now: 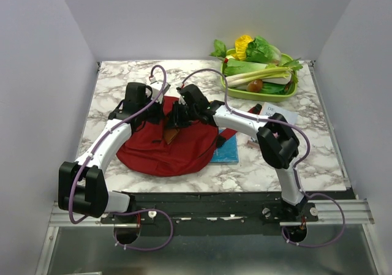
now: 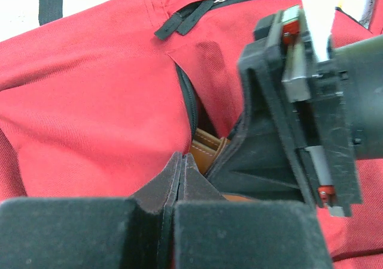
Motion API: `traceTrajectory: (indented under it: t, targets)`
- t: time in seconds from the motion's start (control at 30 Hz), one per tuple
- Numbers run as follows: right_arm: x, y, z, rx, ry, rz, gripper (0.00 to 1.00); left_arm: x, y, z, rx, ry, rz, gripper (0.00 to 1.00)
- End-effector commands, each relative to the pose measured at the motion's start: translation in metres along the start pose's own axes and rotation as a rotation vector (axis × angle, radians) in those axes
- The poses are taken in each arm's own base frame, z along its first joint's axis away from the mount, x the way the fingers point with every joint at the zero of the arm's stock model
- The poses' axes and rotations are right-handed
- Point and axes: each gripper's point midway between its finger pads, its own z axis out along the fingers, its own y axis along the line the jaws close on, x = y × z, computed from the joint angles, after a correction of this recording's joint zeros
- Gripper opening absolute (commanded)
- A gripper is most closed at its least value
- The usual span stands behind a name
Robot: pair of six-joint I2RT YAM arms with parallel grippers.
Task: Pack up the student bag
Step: Place the personal item in the student bag.
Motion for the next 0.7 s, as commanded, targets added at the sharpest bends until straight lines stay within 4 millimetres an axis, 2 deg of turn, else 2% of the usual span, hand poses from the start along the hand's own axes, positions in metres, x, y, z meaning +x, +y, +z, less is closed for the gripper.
traceTrajectory:
  t: [0.0, 0.13, 0.23, 0.37, 0.47, 0.67]
  targets:
    - [0.015, 0.001, 0.009, -0.015, 0.103, -0.005, 0.01, -0.012, -0.012, -0.010, 0.040, -0.042, 0.001, 0.00]
    - [0.016, -0.004, 0.013, 0.000, 0.103, -0.005, 0.01, -0.012, -0.012, -0.009, 0.042, -0.041, 0.004, 0.00]
    - [0.000, -0.002, 0.015, 0.015, 0.048, -0.019, 0.01, -0.011, -0.012, -0.008, 0.045, -0.036, 0.003, 0.00]
    - [-0.035, 0.008, 0.015, 0.016, -0.100, -0.033, 0.01, -0.009, -0.012, -0.010, 0.046, -0.029, 0.005, 0.00]
    - [-0.052, 0.010, 0.015, 0.020, -0.187, -0.035, 0.01, -0.008, -0.013, -0.012, 0.043, -0.026, 0.010, 0.00]
    - [-0.061, -0.006, 0.025, 0.043, -0.288, -0.013, 0.01, 0.000, -0.016, -0.021, 0.045, -0.007, 0.024, 0.00]
